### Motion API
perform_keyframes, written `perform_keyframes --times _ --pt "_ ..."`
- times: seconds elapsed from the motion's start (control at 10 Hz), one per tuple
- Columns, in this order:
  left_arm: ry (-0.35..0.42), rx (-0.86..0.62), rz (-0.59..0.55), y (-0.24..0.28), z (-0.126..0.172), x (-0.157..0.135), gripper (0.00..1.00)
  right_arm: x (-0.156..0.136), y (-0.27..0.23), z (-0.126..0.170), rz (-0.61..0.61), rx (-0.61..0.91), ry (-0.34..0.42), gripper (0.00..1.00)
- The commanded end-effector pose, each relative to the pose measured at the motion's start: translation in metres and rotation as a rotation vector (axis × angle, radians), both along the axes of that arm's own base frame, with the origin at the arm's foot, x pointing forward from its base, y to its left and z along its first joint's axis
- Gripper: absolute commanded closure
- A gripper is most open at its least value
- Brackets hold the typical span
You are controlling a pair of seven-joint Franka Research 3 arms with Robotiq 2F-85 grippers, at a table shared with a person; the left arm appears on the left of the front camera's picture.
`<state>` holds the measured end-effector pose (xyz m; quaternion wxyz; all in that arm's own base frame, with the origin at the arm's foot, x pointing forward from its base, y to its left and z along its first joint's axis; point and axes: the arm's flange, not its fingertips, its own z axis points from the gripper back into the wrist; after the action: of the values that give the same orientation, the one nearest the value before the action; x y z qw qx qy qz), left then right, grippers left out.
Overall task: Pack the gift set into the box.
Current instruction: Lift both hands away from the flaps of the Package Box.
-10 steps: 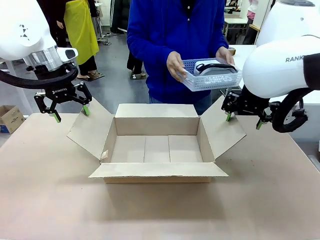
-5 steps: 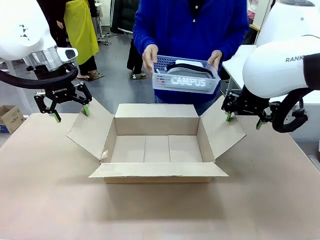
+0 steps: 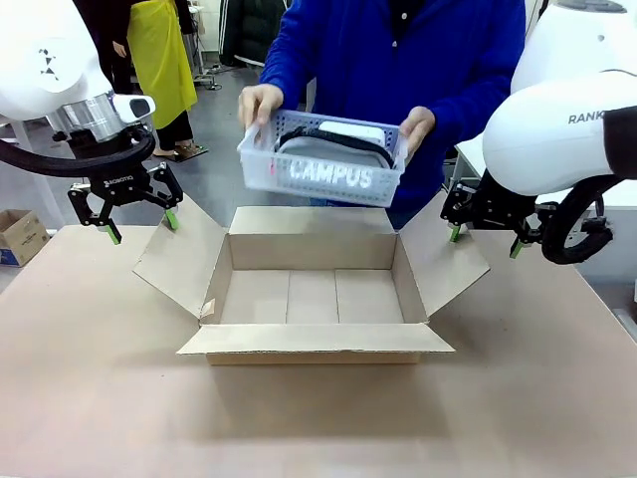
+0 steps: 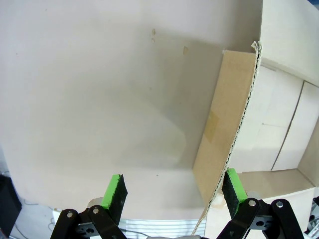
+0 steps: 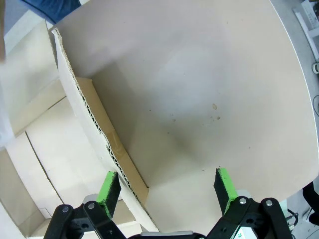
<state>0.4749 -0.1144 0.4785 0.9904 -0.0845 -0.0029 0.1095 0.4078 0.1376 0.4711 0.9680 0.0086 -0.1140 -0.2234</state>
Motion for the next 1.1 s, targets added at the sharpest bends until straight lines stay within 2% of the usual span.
perform_keyframes --times 0.0,1.0 --pt "0.005 0.021 0.013 0.0013 0.0014 -0.0004 0.0 0.0017 0.0006 0.0032 -0.014 -0.012 0.0 0.0" --pt "0.005 0.021 0.013 0.0013 0.0014 -0.0004 0.0 0.0017 0.0006 0.0032 -0.014 -0.012 0.0 0.0"
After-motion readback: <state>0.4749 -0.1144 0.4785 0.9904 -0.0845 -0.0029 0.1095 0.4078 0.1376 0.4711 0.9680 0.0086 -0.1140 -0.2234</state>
